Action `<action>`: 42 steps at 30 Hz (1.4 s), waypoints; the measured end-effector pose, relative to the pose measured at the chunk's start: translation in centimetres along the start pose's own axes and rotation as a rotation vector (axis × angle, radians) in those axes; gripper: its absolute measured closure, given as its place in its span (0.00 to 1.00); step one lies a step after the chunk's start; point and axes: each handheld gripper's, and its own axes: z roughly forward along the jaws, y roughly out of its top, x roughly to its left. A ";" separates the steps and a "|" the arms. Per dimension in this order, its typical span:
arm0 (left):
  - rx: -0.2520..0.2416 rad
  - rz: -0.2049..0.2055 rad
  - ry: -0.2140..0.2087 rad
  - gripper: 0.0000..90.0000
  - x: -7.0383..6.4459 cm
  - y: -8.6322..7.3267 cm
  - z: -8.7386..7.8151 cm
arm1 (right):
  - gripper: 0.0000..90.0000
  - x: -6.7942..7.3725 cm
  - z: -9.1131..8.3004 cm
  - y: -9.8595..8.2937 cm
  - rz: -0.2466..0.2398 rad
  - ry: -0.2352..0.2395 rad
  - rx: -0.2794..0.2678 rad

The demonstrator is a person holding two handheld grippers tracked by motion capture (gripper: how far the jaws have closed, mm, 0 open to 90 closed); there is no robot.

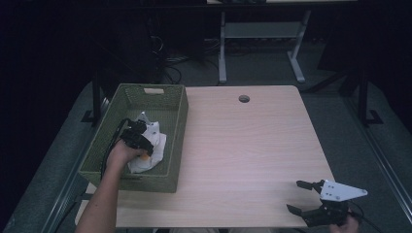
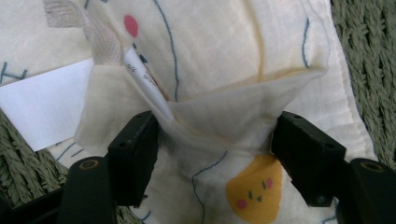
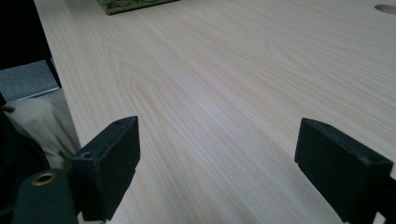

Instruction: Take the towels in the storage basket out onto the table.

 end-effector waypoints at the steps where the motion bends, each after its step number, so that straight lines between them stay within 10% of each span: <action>1: -0.002 0.003 0.011 0.38 0.0 0.0 0.1 | 0.15 0.0 0.0 0.0 0.001 0.000 0.000; 19: -0.023 0.017 0.063 0.53 -0.3 -0.1 0.1 | 0.15 -0.1 0.2 -0.1 0.001 0.001 0.006; 28: -0.028 0.033 0.078 0.79 -0.2 0.0 -0.1 | 0.15 0.0 0.3 0.0 0.002 -0.006 0.007; 42: -0.181 0.000 -0.049 0.82 0.7 -1.3 -3.7 | 0.15 0.0 0.5 -0.1 -0.004 -0.018 0.021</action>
